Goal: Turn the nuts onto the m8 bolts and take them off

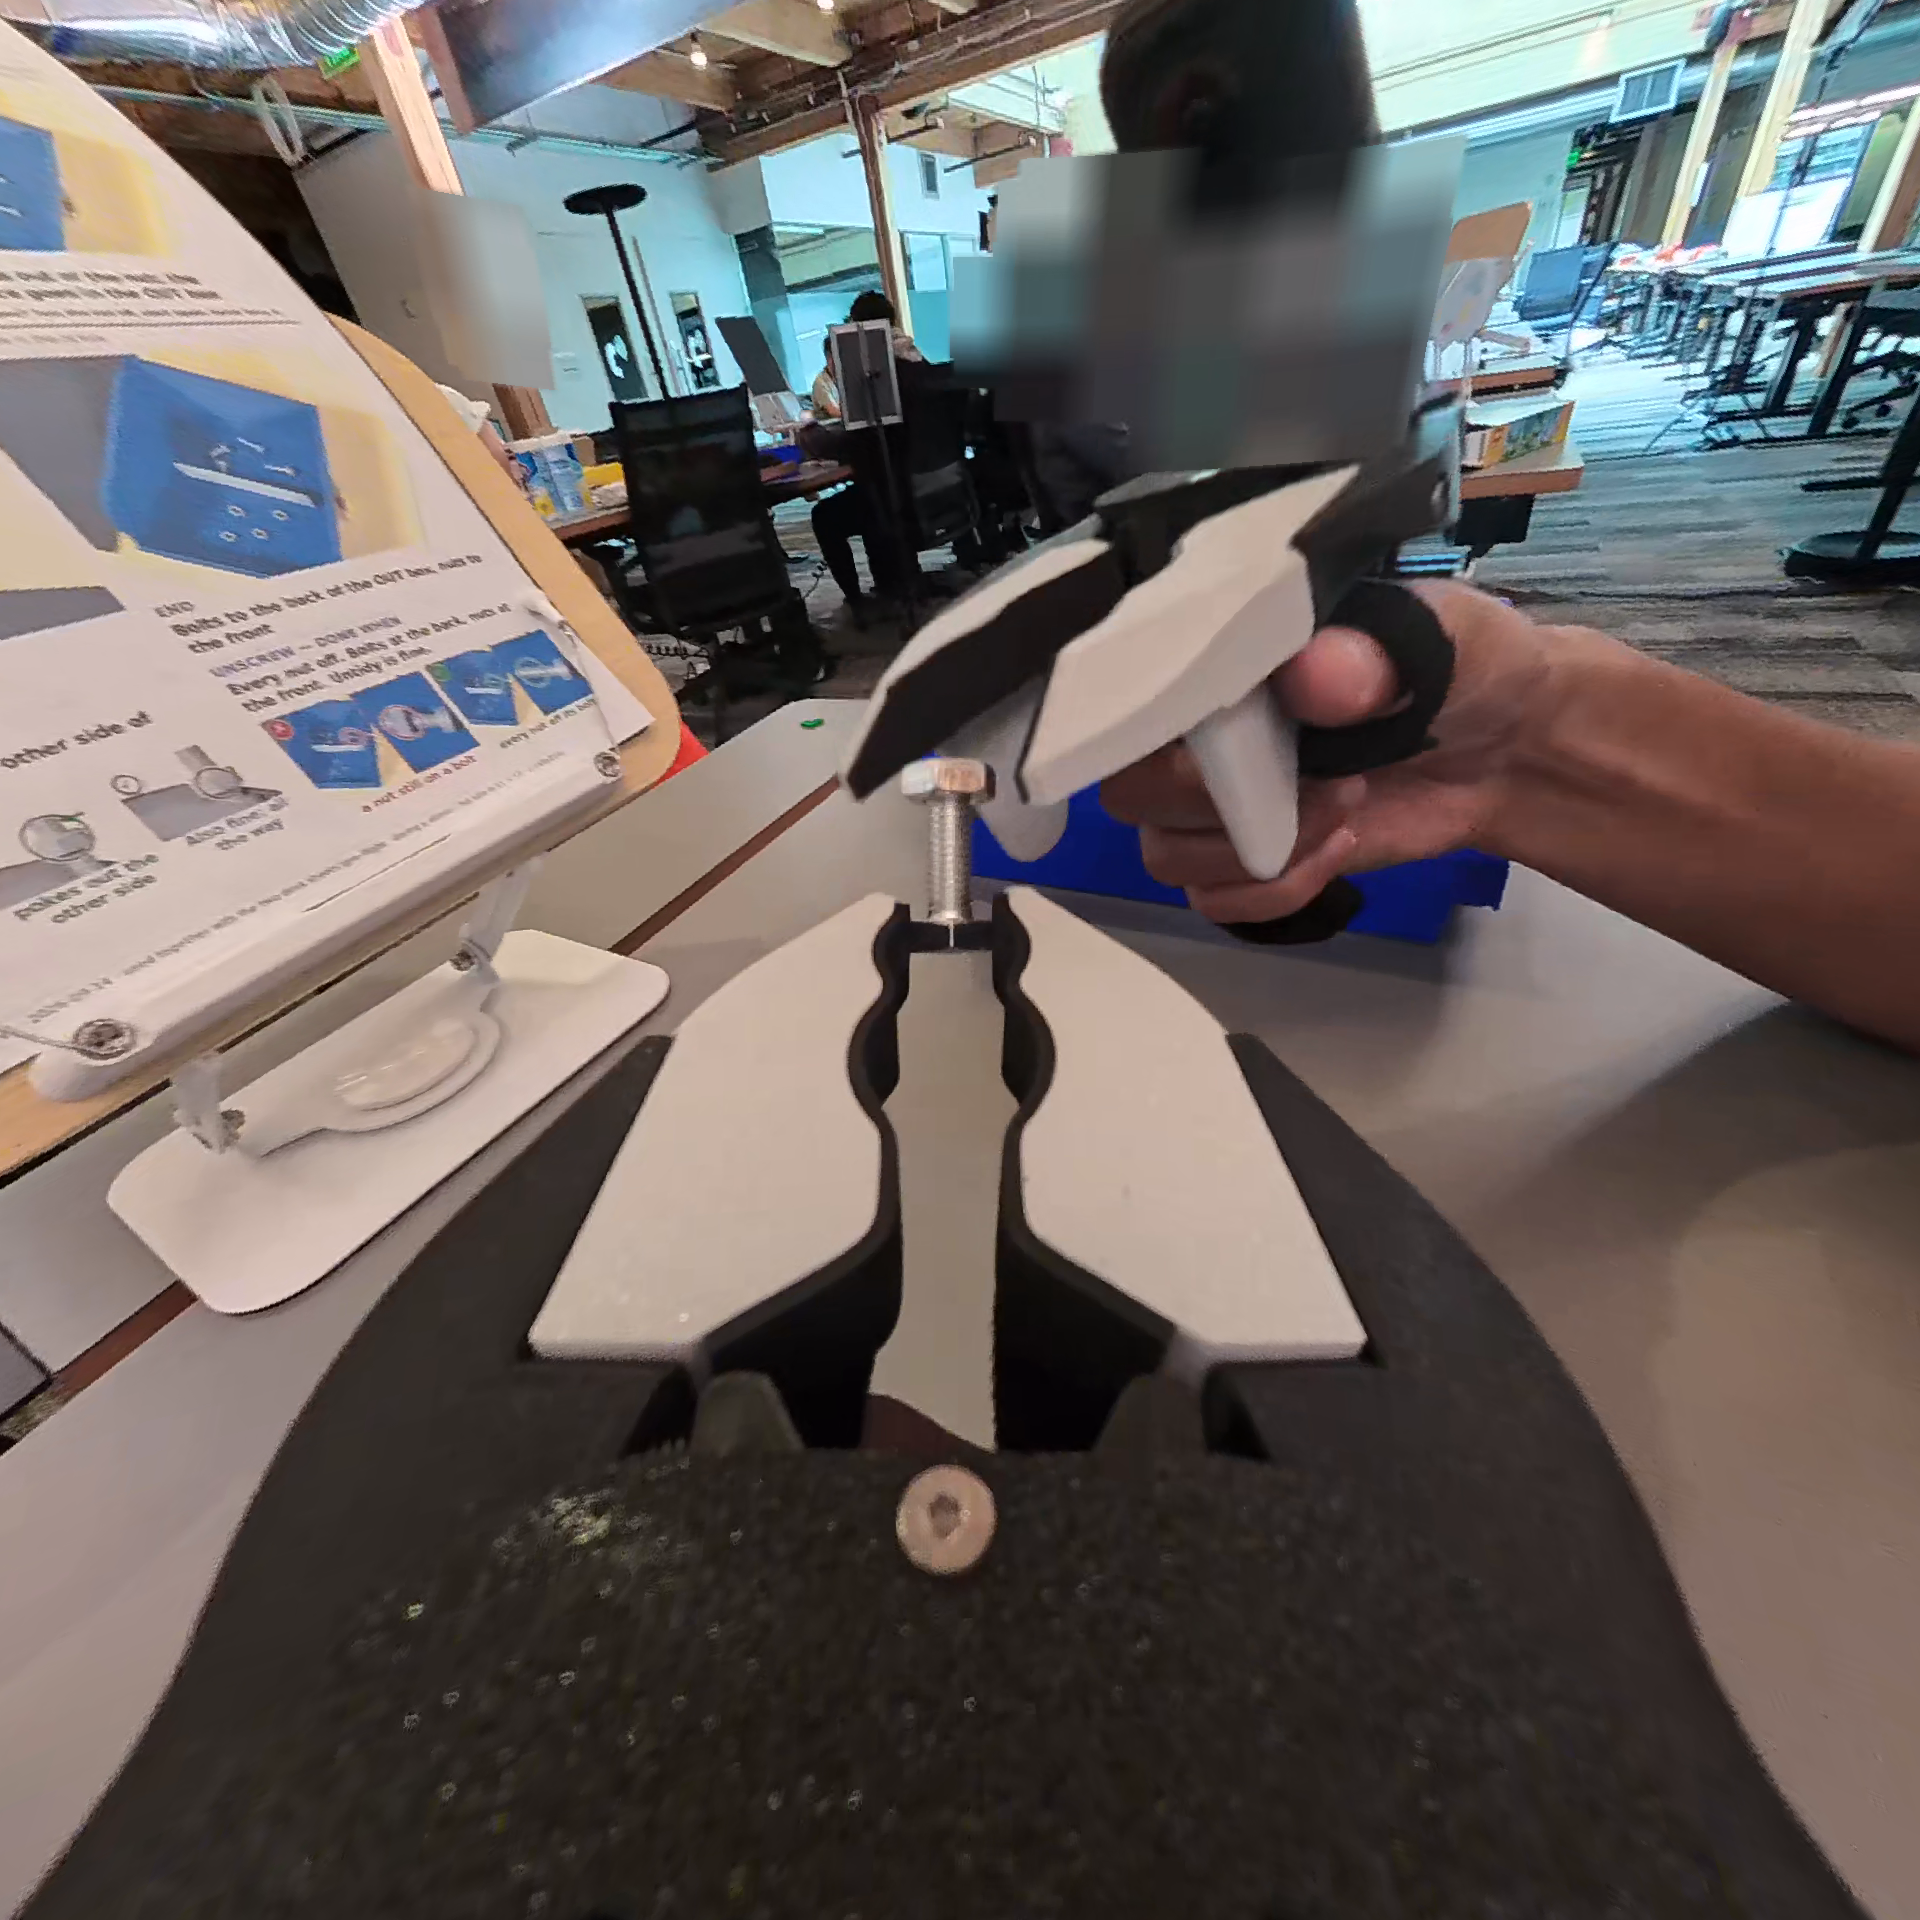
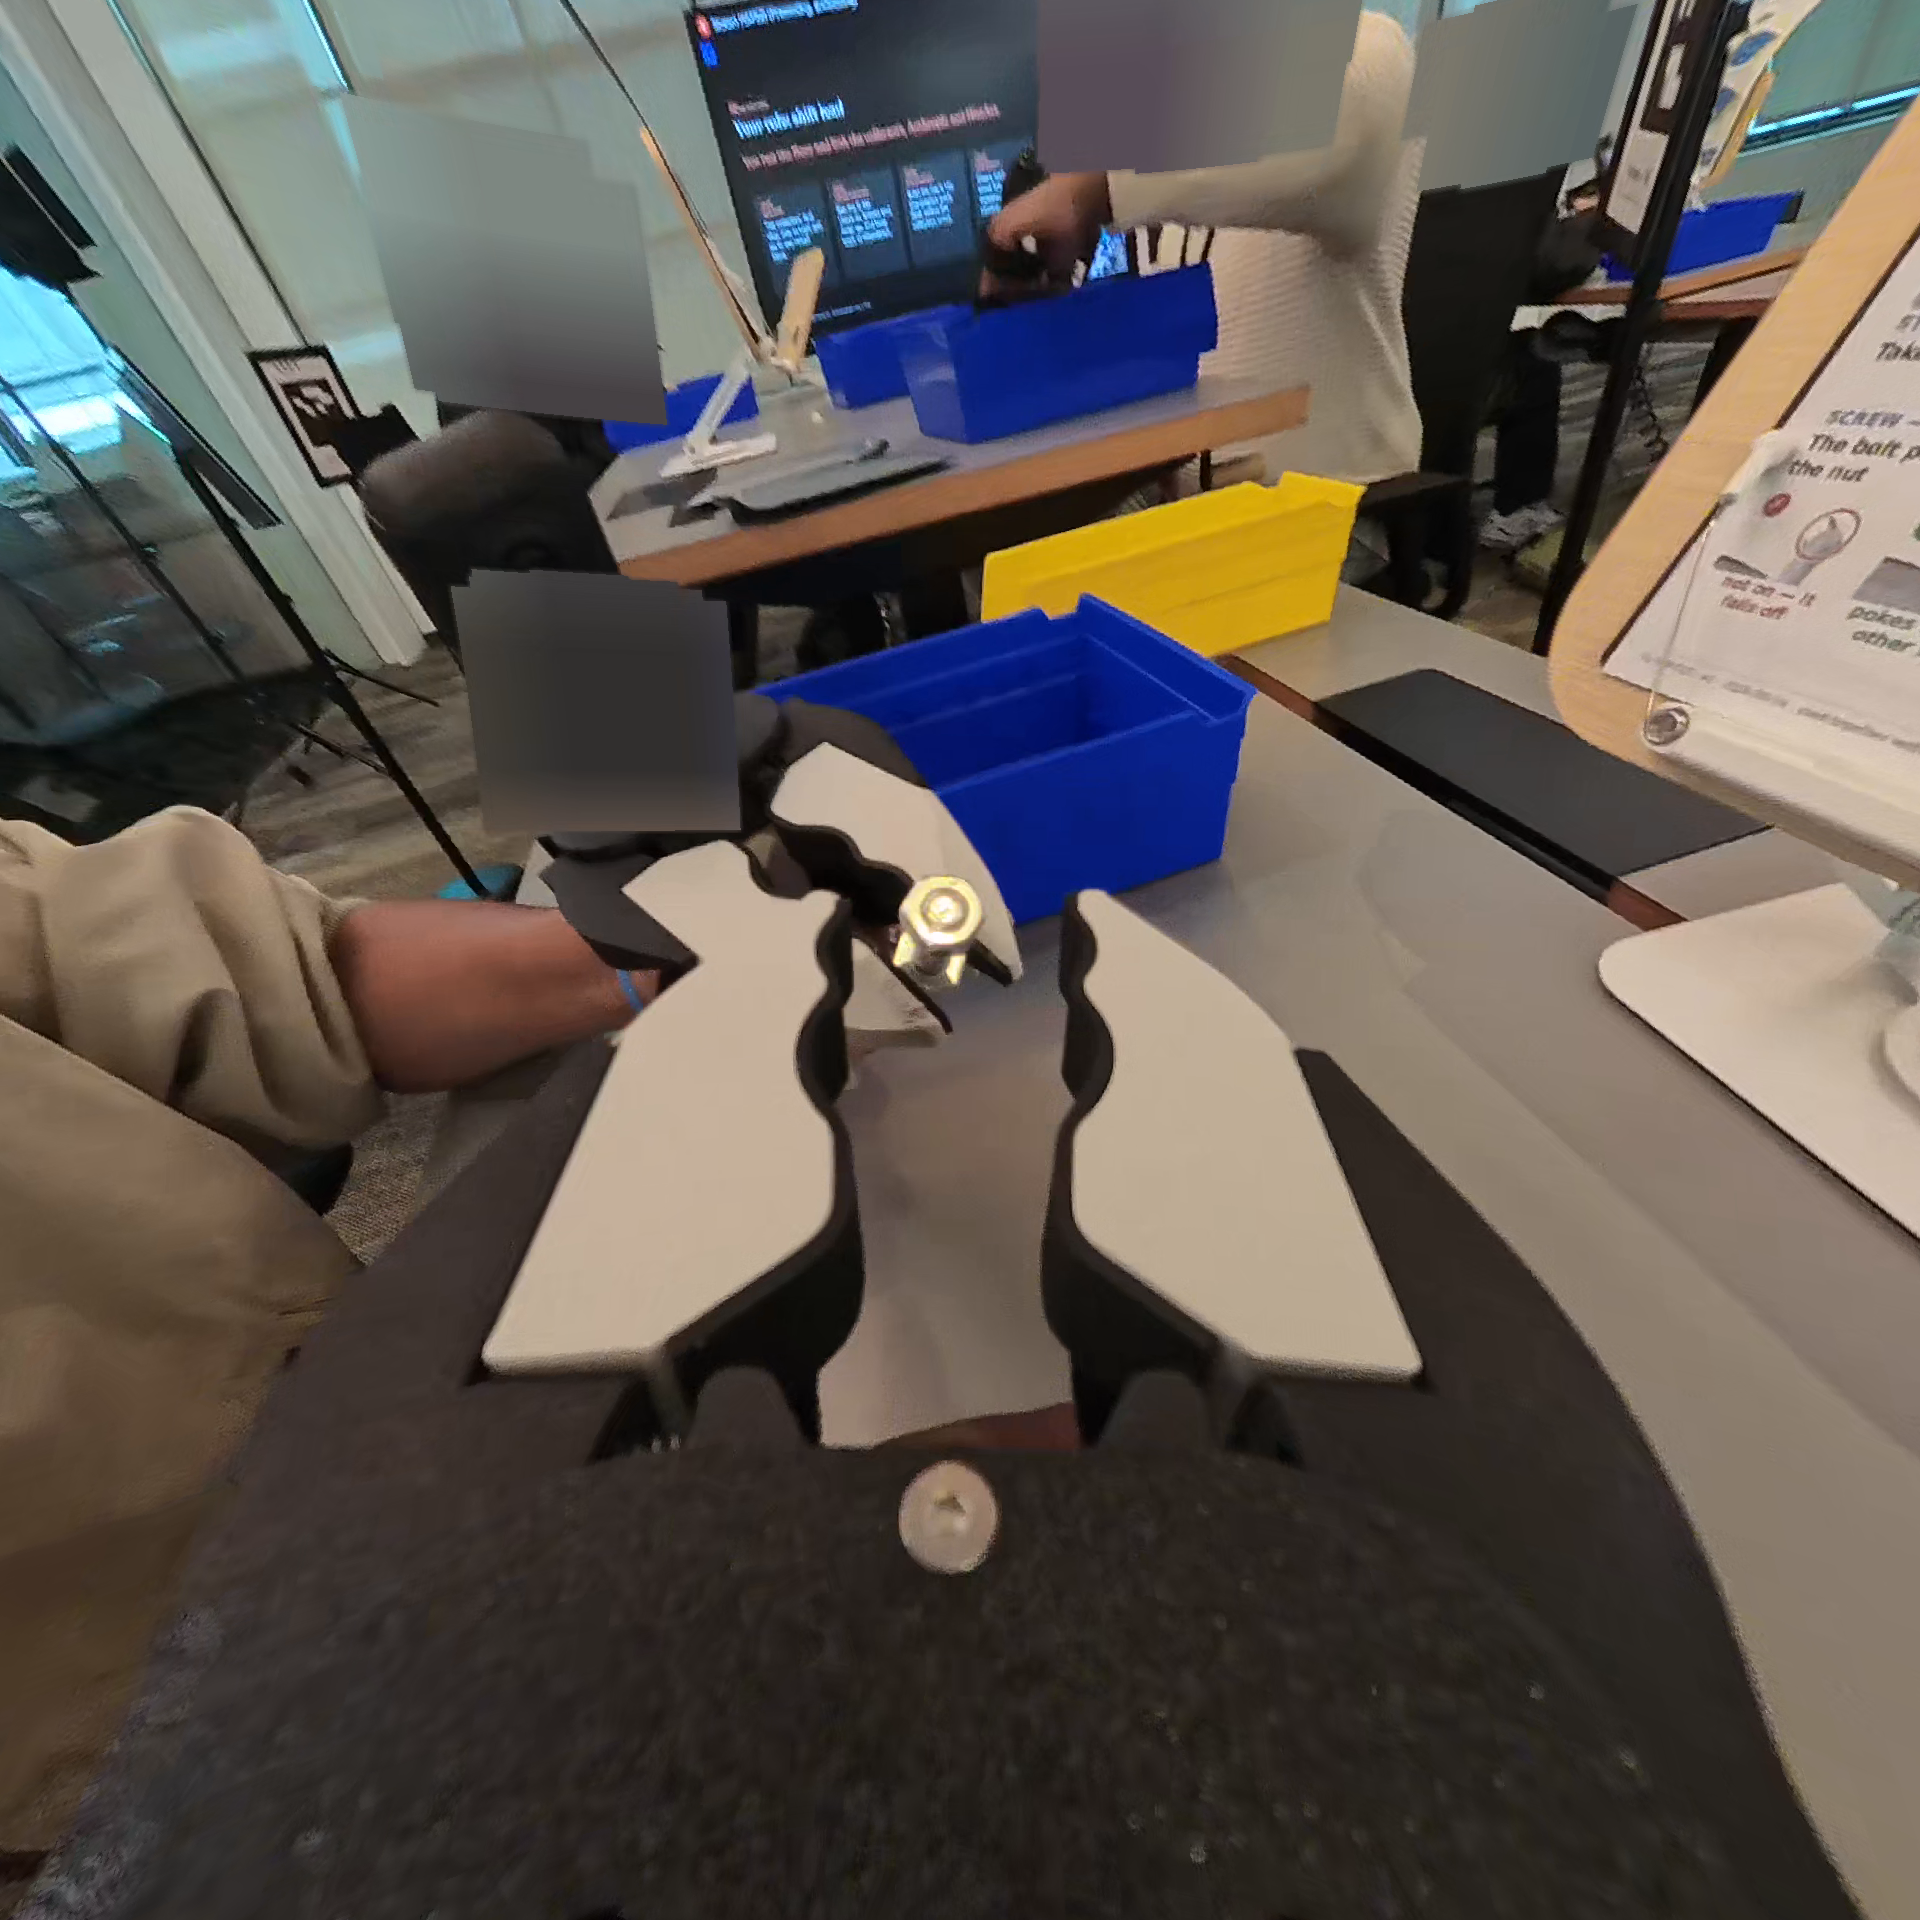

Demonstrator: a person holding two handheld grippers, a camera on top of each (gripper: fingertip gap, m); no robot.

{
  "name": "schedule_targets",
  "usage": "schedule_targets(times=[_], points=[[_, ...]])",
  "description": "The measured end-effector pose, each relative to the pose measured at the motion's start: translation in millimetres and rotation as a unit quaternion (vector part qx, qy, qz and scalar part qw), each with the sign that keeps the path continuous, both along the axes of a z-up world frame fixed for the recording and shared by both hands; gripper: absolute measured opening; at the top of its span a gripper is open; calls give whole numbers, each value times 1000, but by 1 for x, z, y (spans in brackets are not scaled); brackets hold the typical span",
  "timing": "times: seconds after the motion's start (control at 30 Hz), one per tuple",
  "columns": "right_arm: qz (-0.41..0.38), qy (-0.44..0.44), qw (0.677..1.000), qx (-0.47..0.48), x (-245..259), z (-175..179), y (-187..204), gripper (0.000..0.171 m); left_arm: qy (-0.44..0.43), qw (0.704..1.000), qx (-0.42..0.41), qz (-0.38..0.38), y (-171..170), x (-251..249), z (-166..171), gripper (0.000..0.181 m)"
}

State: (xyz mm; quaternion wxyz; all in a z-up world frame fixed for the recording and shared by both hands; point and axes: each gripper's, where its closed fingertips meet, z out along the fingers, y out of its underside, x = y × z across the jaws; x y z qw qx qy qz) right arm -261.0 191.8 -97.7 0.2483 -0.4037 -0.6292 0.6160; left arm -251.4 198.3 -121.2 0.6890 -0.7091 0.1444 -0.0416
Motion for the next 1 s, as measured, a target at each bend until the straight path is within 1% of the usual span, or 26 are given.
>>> schedule_targets(times=[0.03, 0.07, 0.2, 0.3, 0.4, 0.5, 0.53, 0.6, 0.63, 0.7, 0.73, 0.83, 0.9, 0.93, 0.97, 1.0], points=[[-3, -1, 1000, 0, -1, -1, 0, 35, -7, 1000, -1, -7, -1, 1, 1, 15], [-3, 5, 1000, -4, -2, 0, 0, 28, -15, 1000, 4, -9, -1, 1, 3, 15], [19, 11, 1000, -8, 2, 2, -4, 17, -32, 999, 5, -24, -4, 3, 5, 15], [41, 27, 999, -2, 7, 6, -9, 15, -71, 996, 4, -63, -8, 10, 9, 15], [68, 43, 997, 8, 14, 8, -14, 15, -124, 985, -12, -123, -15, 17, 12, 14], [107, 68, 992, 24, 23, 10, -22, 15, -177, 964, -31, -197, -25, 28, 14, 15], [129, 77, 988, 27, 28, 11, -26, 15, -192, 953, -44, -232, -30, 35, 13, 15], [161, 96, 982, 33, 38, 12, -33, 14, -218, 935, -54, -275, -38, 44, 15, 15], [181, 100, 978, 35, 44, 11, -37, 15, -231, 920, -71, -308, -43, 50, 14, 15], [207, 121, 970, 45, 52, 11, -44, 14, -256, 897, -79, -352, -52, 57, 14, 14], [224, 132, 964, 50, 57, 11, -48, 14, -271, 877, -95, -386, -58, 63, 14, 14], [251, 157, 953, 59, 68, 10, -55, 14, -291, 848, -103, -431, -67, 74, 13, 14], [241, 162, 955, 56, 66, 11, -53, 15, -291, 854, -94, -420, -63, 73, 14, 14], [235, 155, 958, 55, 64, 11, -51, 15, -285, 862, -93, -409, -61, 70, 14, 14], [222, 147, 962, 54, 61, 11, -48, 16, -271, 876, -89, -389, -57, 67, 13, 14], [206, 138, 968, 50, 56, 12, -44, 29, -262, 888, -82, -369, -53, 62, 13, 15]])
